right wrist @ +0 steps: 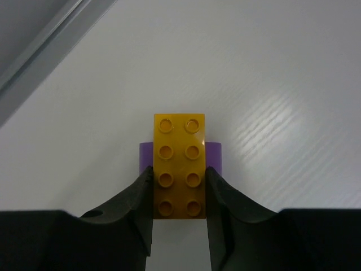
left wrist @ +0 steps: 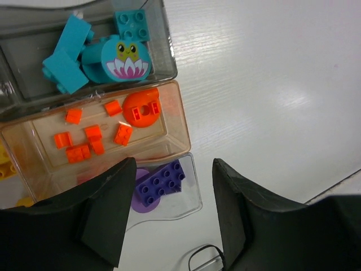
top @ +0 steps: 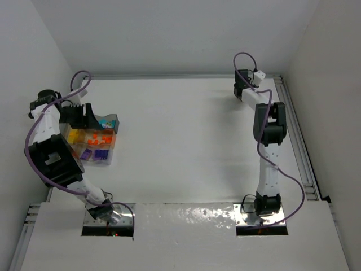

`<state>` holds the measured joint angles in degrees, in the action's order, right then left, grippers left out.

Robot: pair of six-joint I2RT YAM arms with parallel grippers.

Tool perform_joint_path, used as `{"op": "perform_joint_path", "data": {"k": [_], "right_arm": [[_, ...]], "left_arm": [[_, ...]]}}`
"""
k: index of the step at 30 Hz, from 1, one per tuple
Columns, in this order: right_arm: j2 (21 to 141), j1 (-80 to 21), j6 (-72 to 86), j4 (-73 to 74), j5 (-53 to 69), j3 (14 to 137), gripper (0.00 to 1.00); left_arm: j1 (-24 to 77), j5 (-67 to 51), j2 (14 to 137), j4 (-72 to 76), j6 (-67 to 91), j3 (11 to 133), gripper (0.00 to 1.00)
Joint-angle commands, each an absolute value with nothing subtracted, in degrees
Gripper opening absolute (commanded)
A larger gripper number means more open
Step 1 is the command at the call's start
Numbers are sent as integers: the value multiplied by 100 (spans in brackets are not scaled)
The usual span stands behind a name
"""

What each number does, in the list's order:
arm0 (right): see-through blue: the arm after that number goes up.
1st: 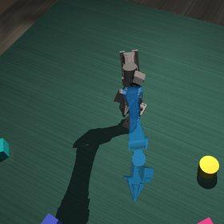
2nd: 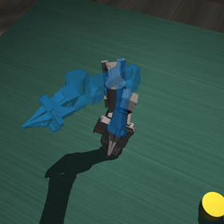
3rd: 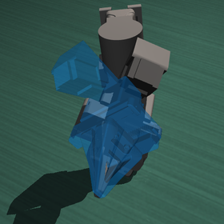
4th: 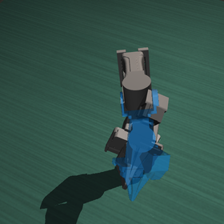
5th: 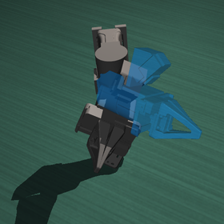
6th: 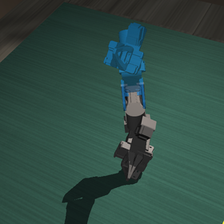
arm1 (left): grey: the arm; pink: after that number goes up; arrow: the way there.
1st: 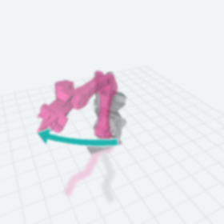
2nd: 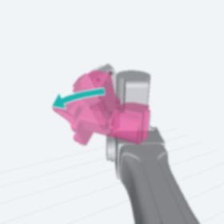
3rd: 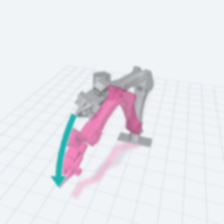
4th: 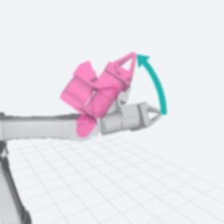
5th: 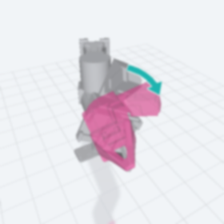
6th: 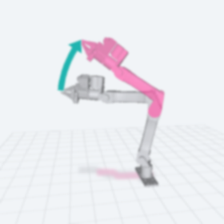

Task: Sort the legos into containers by color

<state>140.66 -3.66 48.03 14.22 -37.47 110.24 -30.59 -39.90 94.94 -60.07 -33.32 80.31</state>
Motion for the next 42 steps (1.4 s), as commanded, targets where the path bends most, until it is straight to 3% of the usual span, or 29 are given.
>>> {"op": "perform_joint_path", "data": {"k": [1, 4, 6, 9, 16, 22, 27, 30, 34, 38, 42], "right_arm": [[12905, -527, 3973, -163, -2114, 9777, 0], [11974, -737, 4147, -992, -243, 8931, 0], [11717, -1062, 4070, -1133, 182, 8597, 0], [11295, -1642, 4252, -1397, 851, 8184, 0], [10995, -3047, 5712, -3090, 1994, 7454, 0], [10758, -3629, 6029, -3313, 1846, 7269, 0], [10617, -3867, 6100, -3340, 1609, 7040, 0], [10617, -3920, 6117, -3296, 1591, 7075, 0], [10591, -4034, 6056, -3270, 1460, 7180, 0], [10617, -4148, 5915, -3190, 1389, 7321, 0], [10635, -4192, 5932, -3208, 1362, 7409, 0]], "left_arm": [[-2568, -3930, 9168, -5880, -3760, 8288, 54], [-1410, -3498, 8843, -5451, -4113, 8200, 56], [-1187, -3830, 8868, -5318, -4166, 8323, 59], [-994, -4525, 9000, -5151, -4200, 8551, 75], [-606, -5387, 8228, -4379, -6257, 7903, 82], [-554, -6073, 7690, -4200, -6996, 7392, 80], [-457, -6126, 7664, -5051, -7628, 7322, 71], [-352, -6144, 7673, -5247, -7638, 7216, 79], [-202, -6021, 7638, -4810, -7007, 7006, 82], [-44, -5328, 7366, -3071, -5032, 6645, 82], [167, -5115, 7409, -3111, -4939, 6689, 78]]}}
